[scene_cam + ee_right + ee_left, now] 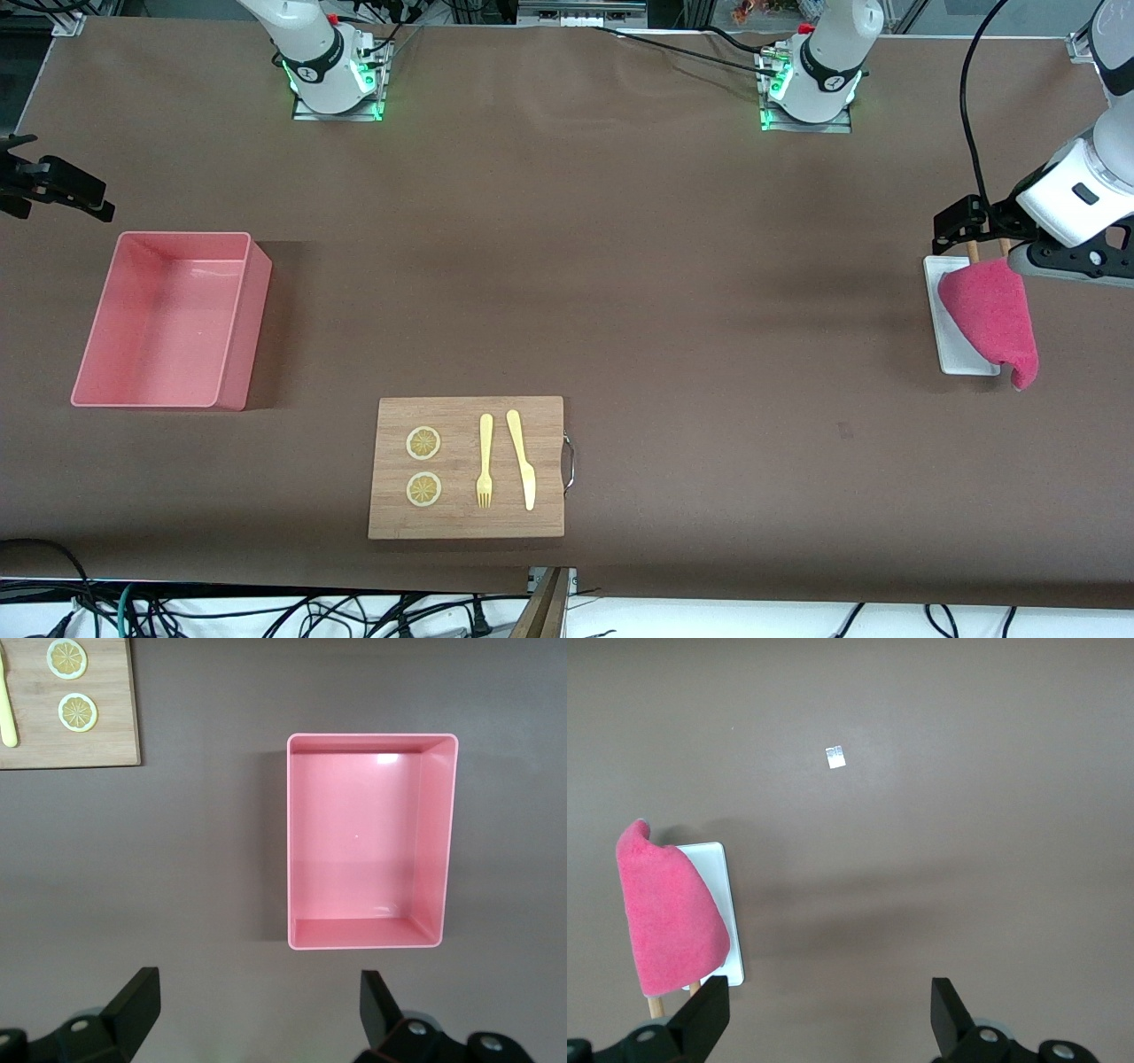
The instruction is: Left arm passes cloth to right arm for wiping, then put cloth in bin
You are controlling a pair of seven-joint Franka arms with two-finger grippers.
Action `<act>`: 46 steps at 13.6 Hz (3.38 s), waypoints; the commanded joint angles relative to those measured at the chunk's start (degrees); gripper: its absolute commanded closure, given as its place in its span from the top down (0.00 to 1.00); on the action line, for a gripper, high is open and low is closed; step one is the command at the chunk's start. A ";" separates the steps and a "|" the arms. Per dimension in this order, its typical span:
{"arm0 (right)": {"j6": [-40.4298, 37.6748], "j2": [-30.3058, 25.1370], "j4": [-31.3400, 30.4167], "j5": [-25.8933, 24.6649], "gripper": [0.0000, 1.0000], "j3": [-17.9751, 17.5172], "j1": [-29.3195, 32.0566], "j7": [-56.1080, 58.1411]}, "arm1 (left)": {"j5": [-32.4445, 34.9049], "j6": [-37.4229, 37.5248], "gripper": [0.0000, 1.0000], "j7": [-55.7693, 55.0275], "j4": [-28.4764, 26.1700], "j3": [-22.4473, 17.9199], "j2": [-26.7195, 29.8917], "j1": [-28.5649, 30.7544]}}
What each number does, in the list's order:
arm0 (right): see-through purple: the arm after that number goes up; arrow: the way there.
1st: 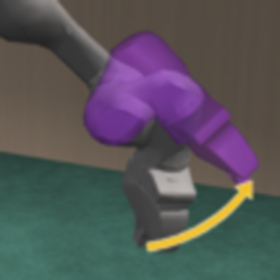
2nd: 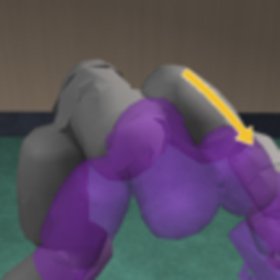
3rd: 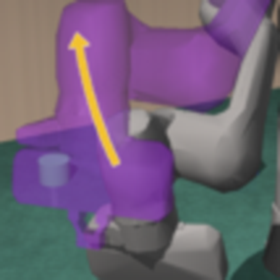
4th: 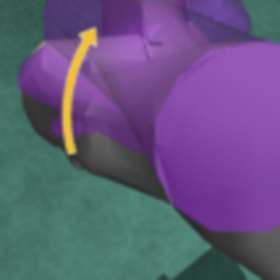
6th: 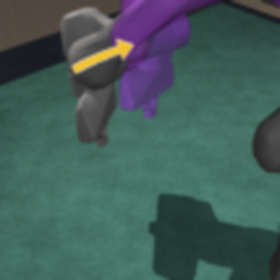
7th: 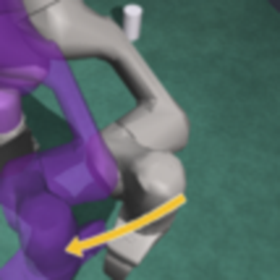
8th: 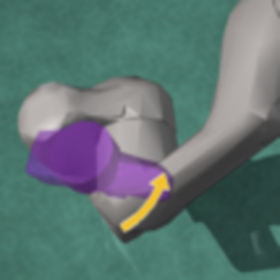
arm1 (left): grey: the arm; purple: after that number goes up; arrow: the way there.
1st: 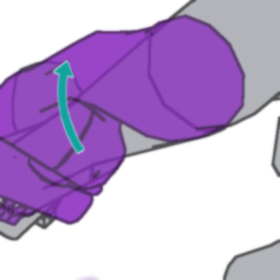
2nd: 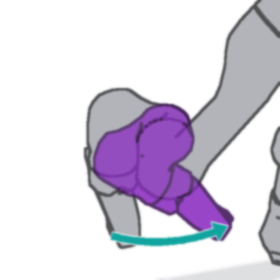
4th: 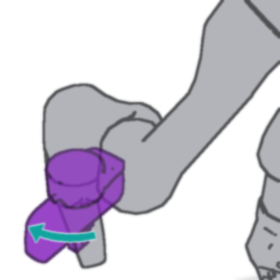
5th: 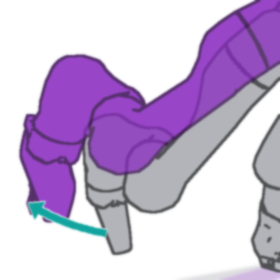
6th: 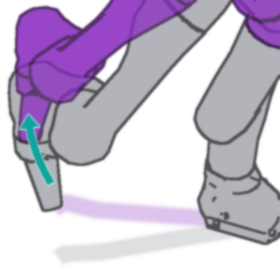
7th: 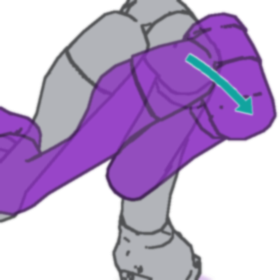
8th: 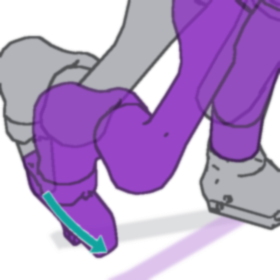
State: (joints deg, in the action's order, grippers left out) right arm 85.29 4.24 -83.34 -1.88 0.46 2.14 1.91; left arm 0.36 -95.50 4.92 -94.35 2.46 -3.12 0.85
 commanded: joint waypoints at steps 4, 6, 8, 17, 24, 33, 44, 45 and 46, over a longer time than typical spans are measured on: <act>-0.12 0.59 1.25 -0.93 0.99 -0.20 -0.04 -0.06 | 0.52 2.95 1.00 -0.53 3.03 0.09 -2.50 0.21; -0.12 0.59 1.25 -0.84 0.99 -0.20 -0.04 -0.06 | 0.61 2.95 1.00 -0.61 5.13 0.09 -4.16 -0.14; -0.12 0.59 1.25 -0.84 0.99 -0.20 -0.04 -0.06 | 0.61 3.04 1.00 -0.27 5.14 0.09 -4.17 0.20; -0.12 0.59 1.25 -0.84 0.99 -0.20 -0.04 -0.06 | 0.79 8.48 1.00 1.66 4.97 0.09 -4.35 -0.06; -0.12 0.59 1.25 -0.84 0.99 -0.20 -0.04 -0.06 | 1.05 8.49 1.00 27.03 5.23 -0.52 -4.44 12.23; -0.12 0.59 1.25 -0.84 0.99 -0.11 0.05 0.03 | -8.51 6.21 1.00 79.22 3.39 -0.52 -13.30 42.72; 0.23 0.59 1.25 -0.75 0.99 -0.20 -0.04 -0.06 | -40.15 4.88 0.98 134.37 0.31 -0.44 -34.22 57.68; 0.23 0.59 1.25 -0.75 0.99 -0.20 -0.04 -0.06 | -41.13 4.88 0.98 134.91 -0.74 -0.44 -34.49 58.04; 0.23 0.59 1.25 -0.75 0.99 -0.20 -0.12 -0.06 | -41.57 4.88 0.99 135.43 -2.05 -0.44 -34.58 58.21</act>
State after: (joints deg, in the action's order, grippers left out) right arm 85.65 4.28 -83.30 -1.95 0.48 2.12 1.91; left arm -38.86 -90.69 134.83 -94.33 1.27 -37.68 57.74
